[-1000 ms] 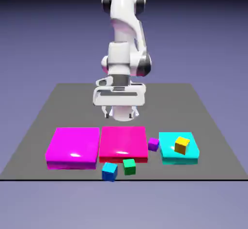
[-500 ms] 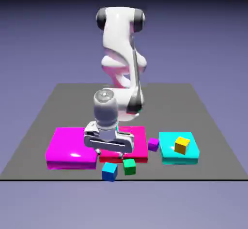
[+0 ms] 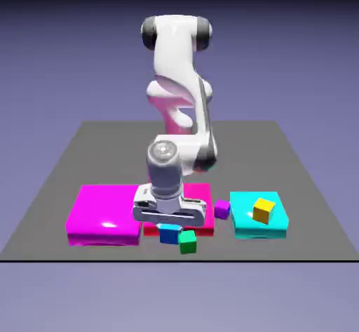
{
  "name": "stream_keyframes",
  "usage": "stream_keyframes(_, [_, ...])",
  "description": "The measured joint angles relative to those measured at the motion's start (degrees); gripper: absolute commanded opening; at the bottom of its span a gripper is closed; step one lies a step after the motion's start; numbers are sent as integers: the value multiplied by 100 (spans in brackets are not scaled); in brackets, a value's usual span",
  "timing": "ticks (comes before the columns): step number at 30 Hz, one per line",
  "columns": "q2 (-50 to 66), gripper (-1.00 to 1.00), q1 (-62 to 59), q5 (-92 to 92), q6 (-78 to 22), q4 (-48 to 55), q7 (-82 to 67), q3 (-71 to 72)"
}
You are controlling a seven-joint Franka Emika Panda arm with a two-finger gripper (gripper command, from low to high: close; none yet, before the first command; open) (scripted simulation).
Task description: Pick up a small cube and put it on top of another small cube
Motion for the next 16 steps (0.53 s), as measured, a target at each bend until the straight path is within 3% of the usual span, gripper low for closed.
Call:
stream_keyframes(8, [-1049,-100,952,-782,-955,-109,-1485,1599])
stream_keyframes(12, [-585,-100,1004,-1060,-208,-433,-1290,1485])
stream_keyframes(13, [-466,100,1017,-1132,-18,-516,-1240,1455])
stream_keyframes(16, [-621,100,1000,-1059,-265,-408,-1293,1493])
